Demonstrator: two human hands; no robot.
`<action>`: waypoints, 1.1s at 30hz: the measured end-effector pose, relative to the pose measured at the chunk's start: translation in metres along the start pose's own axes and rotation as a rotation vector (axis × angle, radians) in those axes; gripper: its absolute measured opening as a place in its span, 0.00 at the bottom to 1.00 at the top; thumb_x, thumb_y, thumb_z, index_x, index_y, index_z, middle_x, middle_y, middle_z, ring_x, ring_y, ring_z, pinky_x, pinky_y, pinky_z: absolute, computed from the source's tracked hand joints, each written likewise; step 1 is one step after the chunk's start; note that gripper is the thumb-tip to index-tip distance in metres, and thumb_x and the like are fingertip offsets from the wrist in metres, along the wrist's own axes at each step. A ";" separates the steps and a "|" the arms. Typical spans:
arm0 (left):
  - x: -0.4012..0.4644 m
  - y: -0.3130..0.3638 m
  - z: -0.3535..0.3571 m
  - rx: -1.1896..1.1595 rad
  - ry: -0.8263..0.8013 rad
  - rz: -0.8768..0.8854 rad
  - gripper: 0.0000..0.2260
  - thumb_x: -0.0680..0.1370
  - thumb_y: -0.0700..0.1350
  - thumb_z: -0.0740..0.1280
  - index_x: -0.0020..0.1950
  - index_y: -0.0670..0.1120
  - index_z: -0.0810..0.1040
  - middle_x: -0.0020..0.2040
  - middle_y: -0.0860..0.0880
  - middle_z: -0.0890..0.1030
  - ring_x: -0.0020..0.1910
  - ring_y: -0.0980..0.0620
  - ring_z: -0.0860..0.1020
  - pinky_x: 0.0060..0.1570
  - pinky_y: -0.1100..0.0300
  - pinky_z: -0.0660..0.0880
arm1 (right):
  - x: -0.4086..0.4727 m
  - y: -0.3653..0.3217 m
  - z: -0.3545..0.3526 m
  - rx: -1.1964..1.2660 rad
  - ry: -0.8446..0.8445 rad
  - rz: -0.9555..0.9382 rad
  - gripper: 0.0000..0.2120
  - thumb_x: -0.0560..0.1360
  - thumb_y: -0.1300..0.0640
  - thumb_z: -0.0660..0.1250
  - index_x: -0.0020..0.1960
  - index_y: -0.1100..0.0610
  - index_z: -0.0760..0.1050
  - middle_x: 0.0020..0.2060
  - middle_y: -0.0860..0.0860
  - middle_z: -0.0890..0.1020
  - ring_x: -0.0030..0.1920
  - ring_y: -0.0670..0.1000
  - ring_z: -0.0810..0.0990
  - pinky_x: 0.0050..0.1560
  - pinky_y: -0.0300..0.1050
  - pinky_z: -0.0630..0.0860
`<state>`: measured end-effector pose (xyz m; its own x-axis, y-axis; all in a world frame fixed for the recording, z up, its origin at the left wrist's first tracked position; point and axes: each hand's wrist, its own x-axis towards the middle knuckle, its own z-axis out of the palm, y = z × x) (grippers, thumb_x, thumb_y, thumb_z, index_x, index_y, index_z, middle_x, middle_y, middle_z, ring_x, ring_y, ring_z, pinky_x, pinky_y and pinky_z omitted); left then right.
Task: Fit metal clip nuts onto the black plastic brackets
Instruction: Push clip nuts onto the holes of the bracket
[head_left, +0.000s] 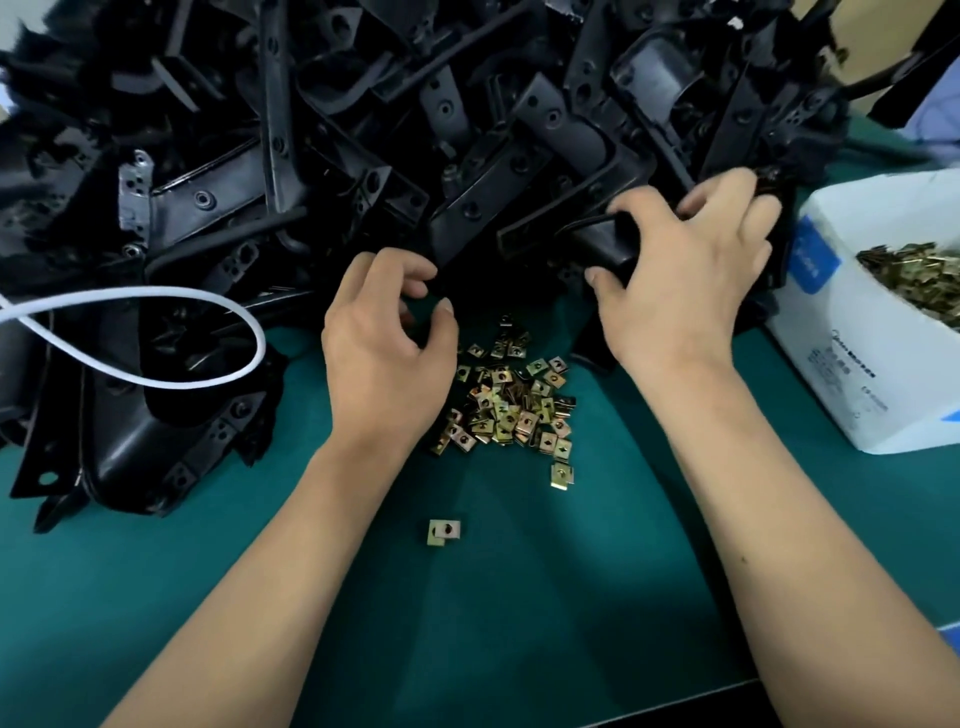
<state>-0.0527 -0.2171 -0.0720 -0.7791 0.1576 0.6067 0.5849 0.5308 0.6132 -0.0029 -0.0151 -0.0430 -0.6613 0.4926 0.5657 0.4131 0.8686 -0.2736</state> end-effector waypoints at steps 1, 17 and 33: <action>0.000 0.001 0.000 -0.006 0.008 0.018 0.07 0.76 0.39 0.72 0.54 0.44 0.79 0.48 0.50 0.78 0.44 0.59 0.75 0.45 0.70 0.69 | 0.000 0.000 0.000 0.027 0.023 -0.002 0.23 0.69 0.48 0.80 0.61 0.46 0.77 0.58 0.55 0.69 0.59 0.60 0.67 0.55 0.47 0.61; 0.008 0.012 -0.020 -1.268 -0.575 -0.686 0.34 0.80 0.70 0.54 0.59 0.41 0.79 0.47 0.41 0.79 0.31 0.49 0.78 0.24 0.63 0.72 | -0.021 -0.037 -0.010 0.813 0.301 -0.579 0.02 0.74 0.65 0.74 0.46 0.64 0.82 0.45 0.59 0.74 0.46 0.59 0.73 0.49 0.48 0.68; 0.020 -0.015 -0.037 -1.443 -0.334 -0.686 0.08 0.75 0.39 0.71 0.52 0.45 0.85 0.54 0.46 0.86 0.57 0.44 0.85 0.54 0.55 0.81 | -0.035 -0.037 -0.007 0.724 -0.634 -0.558 0.06 0.74 0.59 0.77 0.46 0.54 0.80 0.44 0.45 0.76 0.42 0.40 0.73 0.45 0.31 0.67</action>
<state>-0.0688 -0.2528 -0.0503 -0.8664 0.4988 0.0238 -0.3082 -0.5717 0.7604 0.0093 -0.0644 -0.0477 -0.9262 -0.2186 0.3073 -0.3682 0.7006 -0.6113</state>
